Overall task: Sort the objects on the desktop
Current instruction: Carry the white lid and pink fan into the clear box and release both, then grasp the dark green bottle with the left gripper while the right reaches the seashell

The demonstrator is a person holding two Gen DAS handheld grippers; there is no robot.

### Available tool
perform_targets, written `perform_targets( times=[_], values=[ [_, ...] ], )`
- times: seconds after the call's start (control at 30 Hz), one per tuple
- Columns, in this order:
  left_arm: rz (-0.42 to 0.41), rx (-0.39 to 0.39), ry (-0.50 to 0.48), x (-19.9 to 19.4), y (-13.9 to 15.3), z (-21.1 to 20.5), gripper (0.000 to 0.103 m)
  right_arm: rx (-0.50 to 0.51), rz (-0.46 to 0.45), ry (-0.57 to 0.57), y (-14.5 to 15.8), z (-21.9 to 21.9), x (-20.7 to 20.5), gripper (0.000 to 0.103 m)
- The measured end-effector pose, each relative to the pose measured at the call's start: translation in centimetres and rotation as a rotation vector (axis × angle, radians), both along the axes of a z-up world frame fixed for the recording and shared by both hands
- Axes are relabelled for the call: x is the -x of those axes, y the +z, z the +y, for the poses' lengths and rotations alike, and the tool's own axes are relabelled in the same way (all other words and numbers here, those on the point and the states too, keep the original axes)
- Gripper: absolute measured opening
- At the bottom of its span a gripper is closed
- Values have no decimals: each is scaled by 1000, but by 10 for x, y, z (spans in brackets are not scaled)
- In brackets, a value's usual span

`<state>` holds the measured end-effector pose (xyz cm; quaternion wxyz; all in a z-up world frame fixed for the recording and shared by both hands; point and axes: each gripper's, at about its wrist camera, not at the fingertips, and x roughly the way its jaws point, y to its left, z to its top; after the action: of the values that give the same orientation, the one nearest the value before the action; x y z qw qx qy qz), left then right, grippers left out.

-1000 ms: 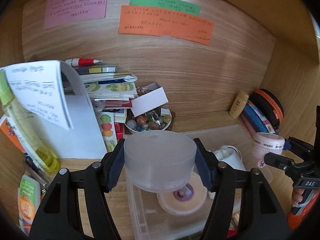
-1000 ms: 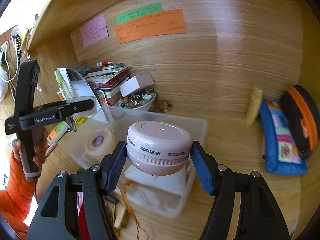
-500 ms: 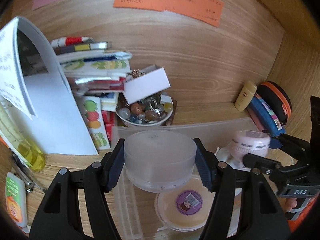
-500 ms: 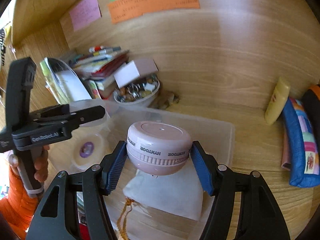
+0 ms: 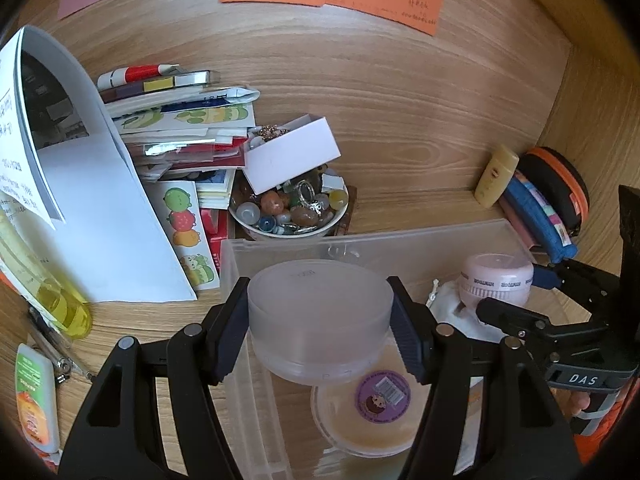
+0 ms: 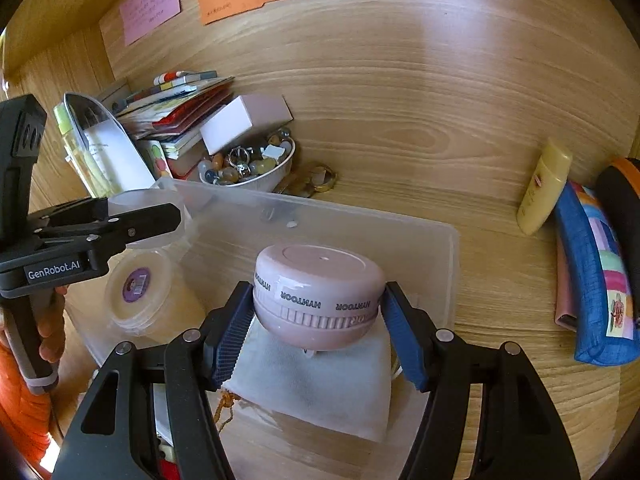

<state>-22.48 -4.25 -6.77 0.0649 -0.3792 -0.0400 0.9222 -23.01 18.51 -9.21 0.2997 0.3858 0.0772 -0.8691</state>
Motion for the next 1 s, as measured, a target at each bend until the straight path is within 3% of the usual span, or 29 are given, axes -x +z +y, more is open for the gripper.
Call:
perform_targets(
  times=[0.23,0.43,0.57,0.7,1.0],
  values=[
    [8,27,6,0,3,6,66,-50,25,-1,-5,-8,-3,62],
    [30,21,1,-13,11,-2,77,-31,29,3,-2,-6,-4,76],
    [52,-2,10,-17,17,-3,90,-15,35,-10,3,-2,-5,78],
    [81,4,10,-26,27,0,92,1,40,-23,14,4,-6,81],
    [194,60,8,-72,60,4,99,29,178,-60,54,34,-41,91]
  ],
)
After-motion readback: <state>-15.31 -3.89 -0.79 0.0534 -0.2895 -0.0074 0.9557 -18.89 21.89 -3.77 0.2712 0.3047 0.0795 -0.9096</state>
